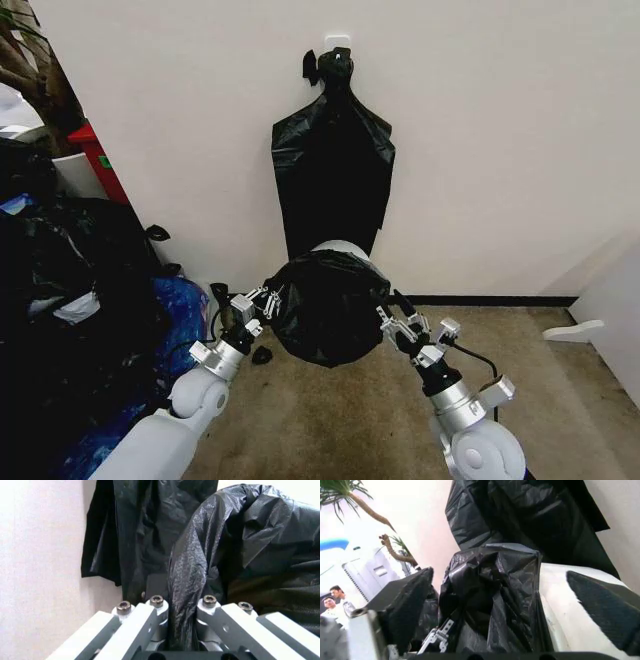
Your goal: Place the garbage bag over the trash bin.
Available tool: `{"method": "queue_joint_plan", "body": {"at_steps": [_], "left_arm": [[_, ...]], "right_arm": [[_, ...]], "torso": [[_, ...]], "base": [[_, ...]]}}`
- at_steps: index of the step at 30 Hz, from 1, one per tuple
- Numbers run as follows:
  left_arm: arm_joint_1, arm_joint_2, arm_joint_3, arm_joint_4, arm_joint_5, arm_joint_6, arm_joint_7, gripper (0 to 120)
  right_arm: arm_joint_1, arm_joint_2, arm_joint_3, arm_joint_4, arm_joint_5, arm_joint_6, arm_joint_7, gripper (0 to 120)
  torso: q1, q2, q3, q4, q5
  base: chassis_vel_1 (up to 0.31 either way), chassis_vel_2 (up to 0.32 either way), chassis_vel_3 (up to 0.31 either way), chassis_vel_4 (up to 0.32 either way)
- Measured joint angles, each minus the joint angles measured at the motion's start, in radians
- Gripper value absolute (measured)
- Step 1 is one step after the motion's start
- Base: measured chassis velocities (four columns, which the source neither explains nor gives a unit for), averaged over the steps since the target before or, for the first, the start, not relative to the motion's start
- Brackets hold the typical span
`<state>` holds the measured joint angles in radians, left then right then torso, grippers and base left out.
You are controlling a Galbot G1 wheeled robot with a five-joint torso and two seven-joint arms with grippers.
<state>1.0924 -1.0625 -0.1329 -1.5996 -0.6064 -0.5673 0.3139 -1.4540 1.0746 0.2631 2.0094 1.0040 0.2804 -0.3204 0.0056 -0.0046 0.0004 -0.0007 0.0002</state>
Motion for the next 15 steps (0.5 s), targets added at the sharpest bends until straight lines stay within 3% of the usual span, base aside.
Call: {"method": "queue_joint_plan", "body": {"at_steps": [4, 7, 15], "left_arm": [[0.008, -0.001, 0.0, -0.008, 0.002, 0.0, 0.0, 4], [0.021, -0.001, 0.0, -0.018, 0.005, 0.001, -0.003, 4], [0.042, -0.007, -0.002, -0.032, 0.014, 0.002, -0.006, 4]], "right_arm": [[0.0, -0.001, 0.0, -0.001, -0.002, 0.0, -0.007, 84], [0.002, 0.0, -0.001, -0.006, -0.005, 0.0, -0.007, 66], [0.005, 0.003, -0.005, -0.009, -0.005, 0.005, -0.002, 41]], "torso": [[0.0, 0.0, 0.0, 0.0, 0.0], [0.0, 0.0, 0.0, 0.0001, 0.0], [0.0, 0.0, 0.0, 0.0, 0.0]], "base": [[0.0, 0.0, 0.0, 0.0], [0.0, 0.0, 0.0, 0.0], [0.0, 0.0, 0.0, 0.0]]}}
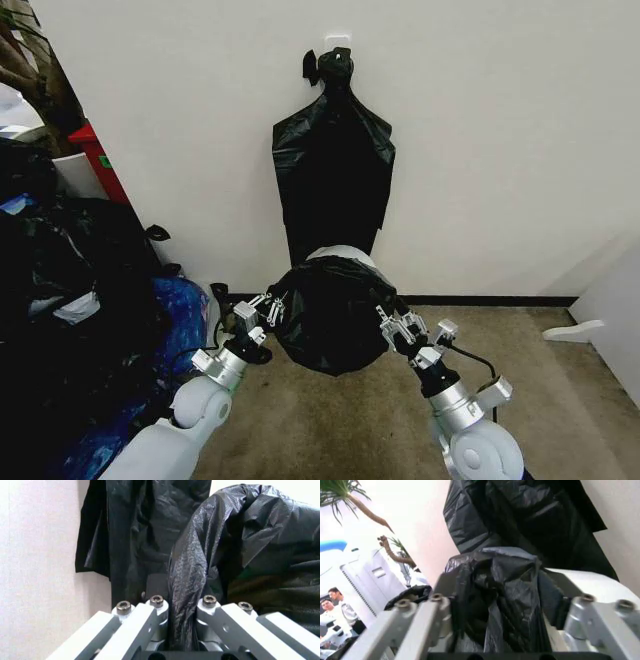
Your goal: Place the garbage bag over the trash bin.
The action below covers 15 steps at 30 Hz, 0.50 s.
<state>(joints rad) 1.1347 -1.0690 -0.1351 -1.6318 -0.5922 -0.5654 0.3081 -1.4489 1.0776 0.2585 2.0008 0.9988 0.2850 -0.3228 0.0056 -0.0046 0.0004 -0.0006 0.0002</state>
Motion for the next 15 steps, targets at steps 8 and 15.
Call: {"method": "queue_joint_plan", "body": {"at_steps": [8, 15], "left_arm": [[0.002, -0.005, 0.002, 0.002, 0.013, 0.001, -0.003, 4], [0.0, -0.004, 0.004, 0.006, 0.014, 0.002, -0.003, 4]], "right_arm": [[0.006, 0.001, 0.003, -0.01, 0.014, 0.016, -0.002, 11], [0.018, 0.003, 0.005, -0.042, -0.01, 0.031, -0.005, 0]], "torso": [[0.0, 0.0, 0.0, 0.0, 0.0], [0.0, 0.0, 0.0, 0.0, 0.0]], "base": [[0.0, 0.0, 0.0, 0.0], [0.0, 0.0, 0.0, 0.0]]}}
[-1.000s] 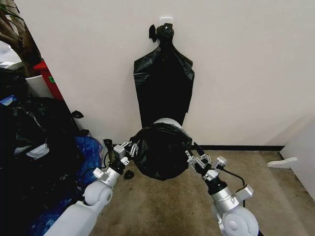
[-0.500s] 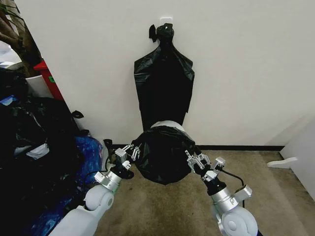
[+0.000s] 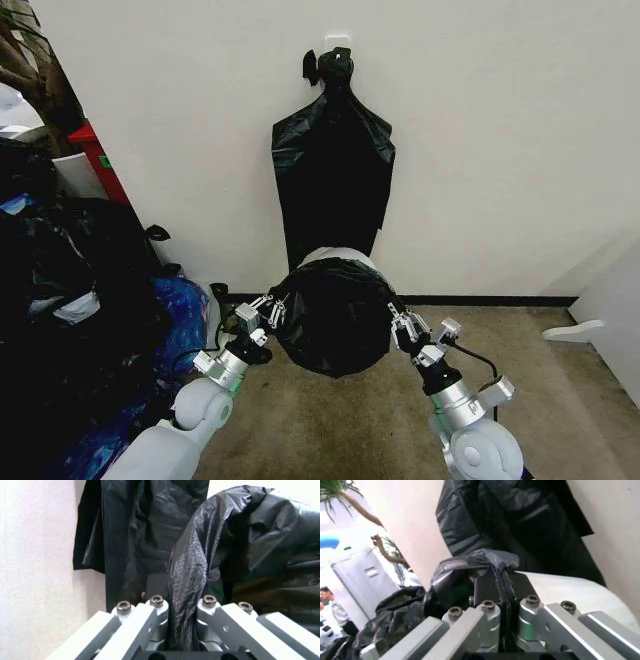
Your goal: Place the garbage bag over the trash bin.
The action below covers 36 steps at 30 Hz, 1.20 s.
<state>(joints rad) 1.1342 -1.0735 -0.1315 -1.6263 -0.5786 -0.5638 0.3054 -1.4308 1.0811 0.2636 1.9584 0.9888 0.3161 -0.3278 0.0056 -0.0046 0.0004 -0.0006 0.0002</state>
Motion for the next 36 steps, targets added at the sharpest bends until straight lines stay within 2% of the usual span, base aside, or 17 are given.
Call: {"method": "queue_joint_plan", "body": {"at_steps": [6, 13, 17, 21, 22, 24, 26, 27, 29, 32, 33, 36], "left_arm": [[0.004, 0.001, -0.006, 0.001, -0.024, 0.0, 0.043, 4], [0.018, 0.009, -0.007, -0.026, -0.046, 0.026, 0.055, 4], [0.021, 0.011, -0.005, -0.033, -0.05, 0.032, 0.054, 4], [0.028, 0.011, 0.001, -0.056, -0.061, 0.054, 0.032, 4], [0.029, 0.011, 0.003, -0.059, -0.06, 0.058, 0.024, 4], [0.03, 0.011, 0.003, -0.061, -0.058, 0.06, 0.018, 4], [0.032, 0.01, 0.005, -0.073, -0.05, 0.072, -0.025, 4], [0.034, 0.01, 0.007, -0.077, -0.047, 0.076, -0.041, 4], [0.039, 0.01, 0.013, -0.093, -0.033, 0.097, -0.099, 4], [0.043, 0.011, 0.019, -0.104, -0.022, 0.109, -0.135, 4], [0.046, 0.01, 0.025, -0.113, -0.011, 0.119, -0.162, 4], [0.054, 0.002, 0.033, -0.134, 0.003, 0.144, -0.211, 4]], "right_arm": [[0.04, 0.0, 0.023, -0.076, -0.001, 0.015, -0.003, 0], [0.099, 0.003, 0.043, -0.222, -0.075, 0.098, -0.108, 0], [0.109, 0.006, 0.047, -0.246, -0.1, 0.118, -0.128, 0], [0.15, 0.025, 0.059, -0.329, -0.234, 0.222, -0.164, 2], [0.161, 0.033, 0.066, -0.352, -0.294, 0.261, -0.155, 8], [0.164, 0.035, 0.069, -0.36, -0.32, 0.275, -0.143, 10], [0.171, 0.047, 0.091, -0.397, -0.466, 0.324, -0.051, 21], [0.17, 0.05, 0.098, -0.402, -0.529, 0.328, 0.006, 22], [0.147, 0.054, 0.101, -0.382, -0.667, 0.288, 0.256, 32], [0.129, 0.052, 0.097, -0.344, -0.674, 0.248, 0.369, 39], [0.109, 0.048, 0.097, -0.29, -0.647, 0.209, 0.45, 44], [0.057, 0.04, 0.101, -0.116, -0.532, 0.143, 0.55, 56]], "torso": [[0.0, 0.0, 0.0, 0.0, 0.0], [0.0, 0.0, 0.0, 0.0, 0.0001], [0.0, 0.0, 0.0, 0.0001, 0.0001], [0.0, 0.0, 0.0, 0.0, 0.0001], [0.0, 0.0, 0.0, 0.0001, 0.0002], [0.0, 0.0, 0.0, 0.0001, 0.0001], [0.0, 0.0, 0.0, 0.0, 0.0001], [0.0, 0.0, 0.0, 0.0, 0.0002], [0.0, 0.0, 0.0, -0.0001, 0.0001], [0.0, 0.0, 0.0, -0.0003, 0.0002], [0.0, 0.0, 0.0, -0.0001, 0.0001], [0.0, 0.0, 0.0, -0.0001, 0.0]], "base": [[0.0, 0.0, 0.0, 0.0], [0.0, 0.0, 0.0, 0.0], [0.0, 0.0, 0.0, 0.0], [0.0, 0.0, 0.0, 0.0], [0.0, 0.0, 0.0, 0.0], [0.0, 0.0, 0.0, 0.0], [0.0, 0.0, 0.0, 0.0], [0.0, 0.0, 0.0, 0.0], [0.0, 0.0, 0.0, 0.0], [0.0, 0.0, 0.0, 0.0], [0.0, 0.0, 0.0, 0.0], [0.0, 0.0, 0.0, 0.0]]}}
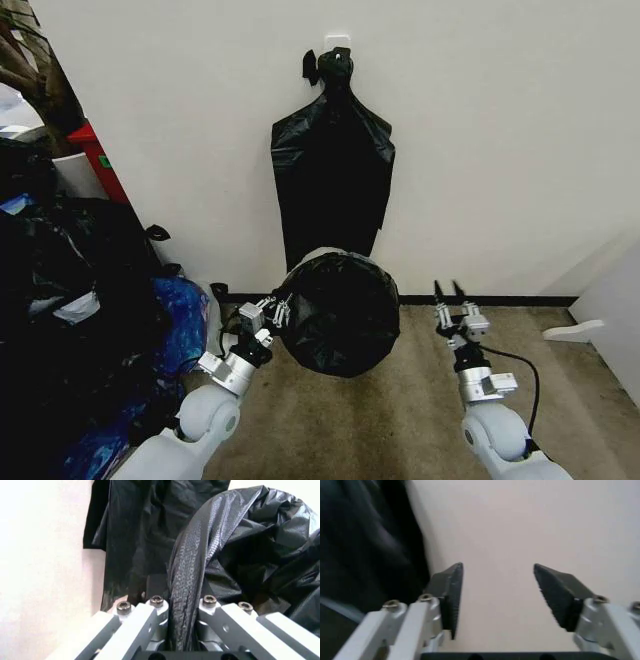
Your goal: Place the garbage bag over the trash bin.
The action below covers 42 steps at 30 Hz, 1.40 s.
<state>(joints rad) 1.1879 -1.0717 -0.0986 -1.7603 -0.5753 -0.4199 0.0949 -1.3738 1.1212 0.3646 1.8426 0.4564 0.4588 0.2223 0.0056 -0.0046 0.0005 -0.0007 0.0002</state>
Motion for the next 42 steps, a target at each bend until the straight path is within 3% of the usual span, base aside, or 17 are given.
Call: {"method": "queue_joint_plan", "body": {"at_steps": [2, 3, 5, 8, 9, 11, 13, 15, 18, 23, 26, 32, 36, 42], "left_arm": [[0.008, -0.011, 0.008, -0.024, 0.007, 0.034, -0.053, 4], [0.008, -0.011, 0.008, -0.024, 0.007, 0.034, -0.053, 4], [0.007, -0.03, 0.018, -0.031, 0.021, 0.061, -0.101, 4], [0.007, -0.056, 0.027, -0.037, 0.039, 0.085, -0.155, 4], [0.009, -0.076, 0.03, -0.042, 0.053, 0.092, -0.176, 4], [0.01, -0.084, 0.032, -0.044, 0.061, 0.093, -0.181, 4], [0.016, -0.11, 0.036, -0.048, 0.09, 0.089, -0.186, 4], [0.019, -0.124, 0.038, -0.048, 0.121, 0.068, -0.184, 4], [0.023, -0.131, 0.039, -0.041, 0.151, 0.038, -0.17, 4], [0.044, -0.138, 0.042, -0.014, 0.218, -0.047, -0.102, 4], [0.054, -0.14, 0.044, -0.009, 0.234, -0.062, -0.09, 4], [0.074, -0.155, 0.045, 0.01, 0.278, -0.095, -0.064, 4], [0.084, -0.157, 0.046, 0.011, 0.288, -0.101, -0.059, 4], [0.096, -0.157, 0.046, 0.02, 0.31, -0.11, -0.053, 4]], "right_arm": [[-0.072, -0.006, -0.046, 0.224, 0.114, -0.031, 0.002, 66], [-0.072, -0.006, -0.046, 0.224, 0.114, -0.031, 0.002, 66], [-0.125, -0.006, -0.099, 0.351, 0.108, -0.053, -0.012, 74], [-0.168, -0.008, -0.164, 0.412, -0.013, -0.089, -0.014, 83], [-0.185, -0.01, -0.196, 0.412, -0.125, -0.12, -0.003, 89], [-0.189, -0.011, -0.21, 0.403, -0.176, -0.133, 0.005, 90], [-0.187, -0.013, -0.259, 0.368, -0.282, -0.182, 0.05, 81], [-0.176, -0.015, -0.303, 0.358, -0.297, -0.244, 0.103, 73], [-0.162, -0.016, -0.334, 0.353, -0.287, -0.289, 0.145, 67], [-0.104, -0.018, -0.39, 0.362, -0.195, -0.441, 0.228, 43], [-0.078, -0.018, -0.407, 0.362, -0.173, -0.492, 0.253, 36], [0.002, -0.012, -0.432, 0.298, -0.171, -0.651, 0.319, 11], [0.04, -0.012, -0.436, 0.268, -0.163, -0.723, 0.359, 0], [0.115, -0.012, -0.44, 0.235, -0.085, -0.799, 0.399, 0]], "torso": [[0.0, 0.0, 0.0, 0.0002, -0.0003], [0.0, 0.0, 0.0, 0.0002, -0.0003], [0.0, 0.0, 0.0, 0.0003, -0.0003], [0.0, 0.0, 0.0, -0.0001, -0.0003], [0.0, 0.0, 0.0, -0.0001, -0.0003], [0.0, 0.0, 0.0, 0.0, -0.0002], [0.0, 0.0, 0.0, 0.0001, 0.0], [0.0, 0.0, 0.0, 0.0, 0.0], [0.0, 0.0, 0.0, 0.0001, 0.0001], [0.0, 0.0, 0.0, 0.0001, 0.0], [0.0, 0.0, 0.0, 0.0002, 0.0], [0.0, 0.0, 0.0, 0.0001, 0.0], [0.0, 0.0, 0.0, 0.0001, 0.0], [0.0, 0.0, 0.0, 0.0002, 0.0]], "base": [[0.0, 0.0, 0.0, 0.0], [0.0, 0.0, 0.0, 0.0], [0.0, 0.0, 0.0, 0.0], [0.0, 0.0, 0.0, 0.0], [0.0, 0.0, 0.0, 0.0], [0.0, 0.0, 0.0, 0.0], [0.0, 0.0, 0.0, 0.0], [0.0, 0.0, 0.0, 0.0], [0.0, 0.0, 0.0, 0.0], [0.0, 0.0, 0.0, 0.0], [0.0, 0.0, 0.0, 0.0], [0.0, 0.0, 0.0, 0.0], [0.0, 0.0, 0.0, 0.0], [0.0, 0.0, 0.0, 0.0]]}}
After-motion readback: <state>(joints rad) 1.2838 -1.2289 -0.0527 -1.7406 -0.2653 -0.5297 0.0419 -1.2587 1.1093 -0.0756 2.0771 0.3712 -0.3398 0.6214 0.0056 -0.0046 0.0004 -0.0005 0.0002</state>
